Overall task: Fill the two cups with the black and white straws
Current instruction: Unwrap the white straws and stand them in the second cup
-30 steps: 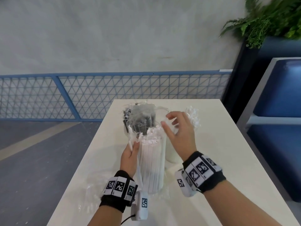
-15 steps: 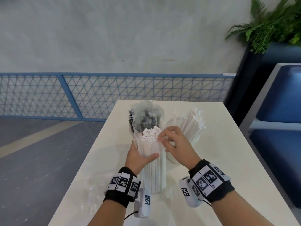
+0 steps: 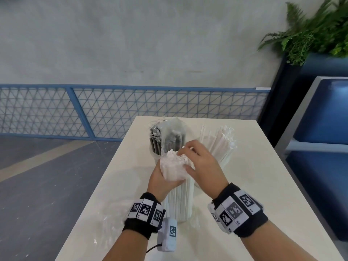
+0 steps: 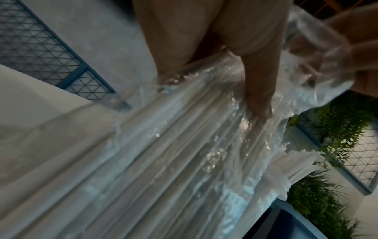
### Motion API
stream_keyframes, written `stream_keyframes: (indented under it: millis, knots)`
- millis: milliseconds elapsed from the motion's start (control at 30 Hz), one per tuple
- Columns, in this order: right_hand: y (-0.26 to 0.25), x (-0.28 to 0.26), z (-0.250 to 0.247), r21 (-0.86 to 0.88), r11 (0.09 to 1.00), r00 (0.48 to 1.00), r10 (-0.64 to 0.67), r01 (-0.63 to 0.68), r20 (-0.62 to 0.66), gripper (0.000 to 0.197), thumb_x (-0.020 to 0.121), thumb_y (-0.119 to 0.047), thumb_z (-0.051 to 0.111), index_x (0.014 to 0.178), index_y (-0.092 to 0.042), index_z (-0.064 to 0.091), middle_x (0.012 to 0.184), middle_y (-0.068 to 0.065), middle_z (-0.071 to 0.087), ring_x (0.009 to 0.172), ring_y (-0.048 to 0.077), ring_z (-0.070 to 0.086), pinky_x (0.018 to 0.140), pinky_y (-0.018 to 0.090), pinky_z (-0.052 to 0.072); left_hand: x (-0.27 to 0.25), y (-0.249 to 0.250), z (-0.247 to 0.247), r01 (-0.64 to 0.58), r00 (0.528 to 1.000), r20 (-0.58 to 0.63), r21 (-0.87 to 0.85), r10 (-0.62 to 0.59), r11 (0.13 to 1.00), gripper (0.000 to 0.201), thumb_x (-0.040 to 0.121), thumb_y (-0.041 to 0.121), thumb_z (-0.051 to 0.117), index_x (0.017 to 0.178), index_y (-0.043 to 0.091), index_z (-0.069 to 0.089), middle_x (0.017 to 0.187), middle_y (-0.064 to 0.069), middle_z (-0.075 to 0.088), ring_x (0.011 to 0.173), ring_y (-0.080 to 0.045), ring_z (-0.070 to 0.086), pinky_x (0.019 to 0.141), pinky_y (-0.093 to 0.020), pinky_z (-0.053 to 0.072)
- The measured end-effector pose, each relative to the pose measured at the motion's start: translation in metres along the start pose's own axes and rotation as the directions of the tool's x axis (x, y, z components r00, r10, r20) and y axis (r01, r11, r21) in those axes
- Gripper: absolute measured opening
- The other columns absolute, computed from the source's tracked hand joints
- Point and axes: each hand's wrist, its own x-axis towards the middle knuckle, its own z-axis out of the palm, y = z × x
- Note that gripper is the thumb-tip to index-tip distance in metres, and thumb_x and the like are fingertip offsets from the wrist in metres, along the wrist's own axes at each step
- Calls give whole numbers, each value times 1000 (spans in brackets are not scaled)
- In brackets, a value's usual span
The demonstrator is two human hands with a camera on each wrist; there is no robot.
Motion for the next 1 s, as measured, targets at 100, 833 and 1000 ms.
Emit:
stream_keyframes:
  millis: [100,833,1000]
  knots:
    - [1,5,4,-11,999,990,45,-44,137,47,76,-4,66,121,-14,54,123,3,53,111,17,49,95,19,39,0,-1,1,-10,1000,28,-15,10,1000,76,57,2,85,124,13,50,113,-4,67,105,-15,64,82,-27,55]
    - [28,-3,15,143,985,986,79,-100,148,60,69,-16,73,126,-25,53,128,-7,54,100,18,48,87,7,28,2,7,-11,-30,979,190,-231,75,972,101,35,27,93,122,9,47,106,4,69,102,-6,64,75,-20,53]
    - [26,4,4,-64,971,919,239,-230,313,68,73,-36,73,133,-17,46,128,2,57,116,22,52,96,27,40,3,-2,-8,-9,985,170,-159,36,987,97,30,30,95,117,17,52,119,-8,62,113,-21,59,87,-35,54]
